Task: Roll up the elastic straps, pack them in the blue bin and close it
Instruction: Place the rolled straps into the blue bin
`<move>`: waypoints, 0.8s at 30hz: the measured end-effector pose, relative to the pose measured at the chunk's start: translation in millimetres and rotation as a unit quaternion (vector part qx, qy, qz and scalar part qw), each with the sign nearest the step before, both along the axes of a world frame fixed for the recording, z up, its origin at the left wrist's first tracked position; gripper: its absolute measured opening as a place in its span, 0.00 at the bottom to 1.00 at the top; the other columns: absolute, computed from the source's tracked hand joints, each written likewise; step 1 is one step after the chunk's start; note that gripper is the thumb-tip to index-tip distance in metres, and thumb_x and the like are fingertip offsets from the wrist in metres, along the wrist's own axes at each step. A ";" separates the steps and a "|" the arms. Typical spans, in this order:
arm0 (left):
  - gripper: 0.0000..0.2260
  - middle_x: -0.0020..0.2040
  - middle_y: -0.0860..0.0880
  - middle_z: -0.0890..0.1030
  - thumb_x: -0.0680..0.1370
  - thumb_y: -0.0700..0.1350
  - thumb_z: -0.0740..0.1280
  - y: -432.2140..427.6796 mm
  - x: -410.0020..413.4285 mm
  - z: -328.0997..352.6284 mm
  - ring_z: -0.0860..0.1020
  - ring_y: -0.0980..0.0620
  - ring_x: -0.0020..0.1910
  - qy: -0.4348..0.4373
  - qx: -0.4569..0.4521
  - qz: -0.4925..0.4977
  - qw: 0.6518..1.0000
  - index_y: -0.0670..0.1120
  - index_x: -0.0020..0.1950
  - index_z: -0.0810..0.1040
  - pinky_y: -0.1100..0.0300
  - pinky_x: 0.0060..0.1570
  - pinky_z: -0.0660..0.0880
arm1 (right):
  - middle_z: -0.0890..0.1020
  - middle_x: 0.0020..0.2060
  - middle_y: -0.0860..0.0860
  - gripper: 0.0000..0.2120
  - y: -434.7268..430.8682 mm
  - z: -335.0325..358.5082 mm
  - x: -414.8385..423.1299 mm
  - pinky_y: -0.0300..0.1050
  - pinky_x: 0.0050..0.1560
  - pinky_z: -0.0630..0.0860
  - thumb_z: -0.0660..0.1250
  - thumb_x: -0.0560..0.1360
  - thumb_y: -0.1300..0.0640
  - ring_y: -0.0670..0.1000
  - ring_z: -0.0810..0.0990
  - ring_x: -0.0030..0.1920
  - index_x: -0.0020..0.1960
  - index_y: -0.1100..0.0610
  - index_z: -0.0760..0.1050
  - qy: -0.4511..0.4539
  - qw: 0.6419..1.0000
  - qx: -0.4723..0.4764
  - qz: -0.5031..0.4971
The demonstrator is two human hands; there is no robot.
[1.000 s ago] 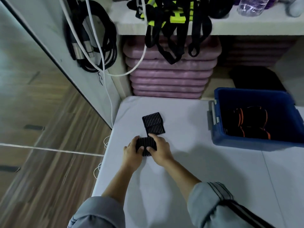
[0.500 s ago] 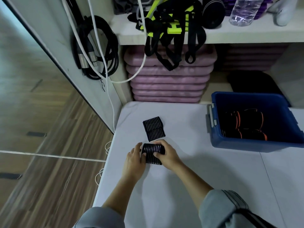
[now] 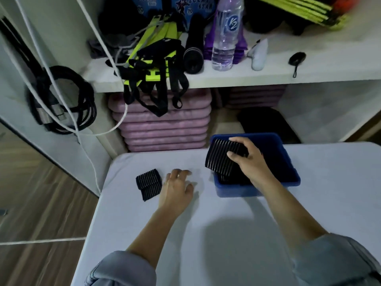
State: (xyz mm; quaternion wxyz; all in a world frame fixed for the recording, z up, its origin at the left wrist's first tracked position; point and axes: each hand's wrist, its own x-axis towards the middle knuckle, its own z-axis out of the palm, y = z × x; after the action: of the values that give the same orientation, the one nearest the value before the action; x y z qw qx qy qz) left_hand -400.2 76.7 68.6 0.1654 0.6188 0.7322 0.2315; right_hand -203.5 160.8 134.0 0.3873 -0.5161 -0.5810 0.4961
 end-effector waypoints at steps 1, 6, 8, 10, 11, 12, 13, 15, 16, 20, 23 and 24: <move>0.17 0.64 0.47 0.72 0.76 0.43 0.62 8.8 9.3 2.9 0.69 0.45 0.62 -0.003 0.003 -0.004 1.000 0.49 0.66 0.72 0.51 0.60 0.70 | 0.79 0.51 0.48 0.15 8.1 0.5 11.5 0.36 0.42 0.78 0.68 0.74 0.61 0.47 0.80 0.48 0.56 0.46 0.75 0.002 1.000 -0.005 -0.014; 0.17 0.63 0.47 0.72 0.76 0.42 0.63 43.9 45.2 7.6 0.69 0.45 0.61 -0.021 0.020 -0.008 1.000 0.48 0.65 0.73 0.52 0.59 0.70 | 0.79 0.51 0.49 0.16 42.9 -7.2 50.8 0.29 0.38 0.74 0.68 0.74 0.64 0.44 0.79 0.47 0.58 0.50 0.75 -0.003 0.999 0.000 -0.051; 0.17 0.62 0.46 0.72 0.76 0.42 0.62 53.5 54.2 5.0 0.69 0.45 0.60 -0.024 0.018 -0.006 1.000 0.47 0.64 0.73 0.51 0.58 0.71 | 0.79 0.51 0.49 0.16 53.0 -19.3 57.3 0.35 0.45 0.77 0.69 0.73 0.64 0.47 0.79 0.50 0.57 0.49 0.74 -0.034 0.999 0.005 -0.028; 0.17 0.62 0.46 0.72 0.76 0.42 0.62 60.0 60.4 0.6 0.70 0.45 0.60 -0.026 0.011 -0.003 1.000 0.46 0.65 0.72 0.50 0.57 0.71 | 0.78 0.54 0.49 0.17 60.9 -38.7 59.6 0.48 0.53 0.78 0.70 0.72 0.64 0.50 0.78 0.53 0.55 0.47 0.74 -0.072 0.997 -0.003 0.006; 0.17 0.62 0.46 0.72 0.77 0.42 0.62 62.1 62.8 -1.5 0.70 0.45 0.60 -0.029 0.008 -0.003 1.000 0.46 0.65 0.72 0.50 0.57 0.72 | 0.77 0.56 0.49 0.17 64.0 -48.1 59.2 0.53 0.56 0.77 0.70 0.72 0.64 0.51 0.77 0.55 0.54 0.46 0.74 -0.093 0.995 -0.013 0.021; 0.17 0.62 0.45 0.72 0.77 0.42 0.62 63.6 65.1 -3.7 0.70 0.44 0.60 -0.033 0.006 -0.002 0.999 0.45 0.66 0.72 0.50 0.57 0.72 | 0.76 0.57 0.50 0.17 66.7 -56.5 58.3 0.56 0.58 0.76 0.70 0.72 0.63 0.52 0.76 0.56 0.53 0.44 0.74 -0.110 0.993 -0.022 0.037; 0.17 0.62 0.45 0.72 0.77 0.42 0.62 64.6 67.2 -5.4 0.70 0.44 0.60 -0.036 0.004 -0.002 0.999 0.45 0.66 0.71 0.50 0.57 0.72 | 0.76 0.58 0.50 0.17 69.4 -64.0 57.1 0.58 0.59 0.75 0.71 0.72 0.62 0.53 0.76 0.58 0.52 0.42 0.73 -0.122 0.991 -0.030 0.052; 0.17 0.62 0.45 0.72 0.77 0.42 0.62 66.3 71.1 -8.3 0.70 0.45 0.60 -0.039 0.002 -0.005 0.999 0.45 0.66 0.71 0.51 0.59 0.71 | 0.75 0.58 0.51 0.18 74.1 -76.3 53.6 0.59 0.60 0.74 0.71 0.71 0.63 0.54 0.75 0.59 0.49 0.40 0.73 -0.124 0.988 -0.042 0.081; 0.17 0.62 0.45 0.72 0.77 0.42 0.63 67.1 72.7 -9.2 0.70 0.45 0.60 -0.042 0.001 -0.007 0.999 0.45 0.66 0.71 0.52 0.59 0.71 | 0.75 0.57 0.52 0.19 75.3 -81.1 52.2 0.58 0.60 0.74 0.71 0.71 0.63 0.55 0.75 0.58 0.48 0.39 0.72 -0.126 0.986 -0.050 0.095; 0.17 0.60 0.45 0.72 0.76 0.40 0.63 69.3 75.3 -11.8 0.72 0.46 0.58 -0.057 0.009 -0.009 0.998 0.44 0.65 0.71 0.52 0.59 0.72 | 0.76 0.55 0.53 0.17 73.1 -90.5 50.2 0.50 0.56 0.77 0.70 0.71 0.65 0.54 0.78 0.55 0.50 0.44 0.73 -0.149 0.971 -0.097 0.157; 0.17 0.60 0.45 0.72 0.76 0.39 0.63 68.3 75.9 -12.7 0.73 0.46 0.57 -0.059 0.017 -0.011 0.998 0.43 0.65 0.71 0.53 0.58 0.72 | 0.77 0.54 0.52 0.13 71.7 -91.6 50.1 0.44 0.57 0.74 0.69 0.73 0.63 0.52 0.77 0.54 0.55 0.50 0.75 -0.174 0.956 -0.125 0.203; 0.17 0.60 0.46 0.72 0.76 0.39 0.63 67.7 76.2 -12.9 0.73 0.46 0.57 -0.059 0.019 -0.012 0.998 0.43 0.65 0.71 0.53 0.58 0.72 | 0.77 0.54 0.52 0.13 71.9 -91.7 49.7 0.42 0.56 0.73 0.69 0.74 0.62 0.51 0.76 0.55 0.56 0.51 0.75 -0.189 0.950 -0.122 0.218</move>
State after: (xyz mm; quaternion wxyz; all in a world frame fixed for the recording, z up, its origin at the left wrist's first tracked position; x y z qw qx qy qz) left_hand -324.0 144.4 55.6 0.1987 0.6160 0.7091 0.2796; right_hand -153.8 232.8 42.4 0.0872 -0.5040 -0.6772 0.5290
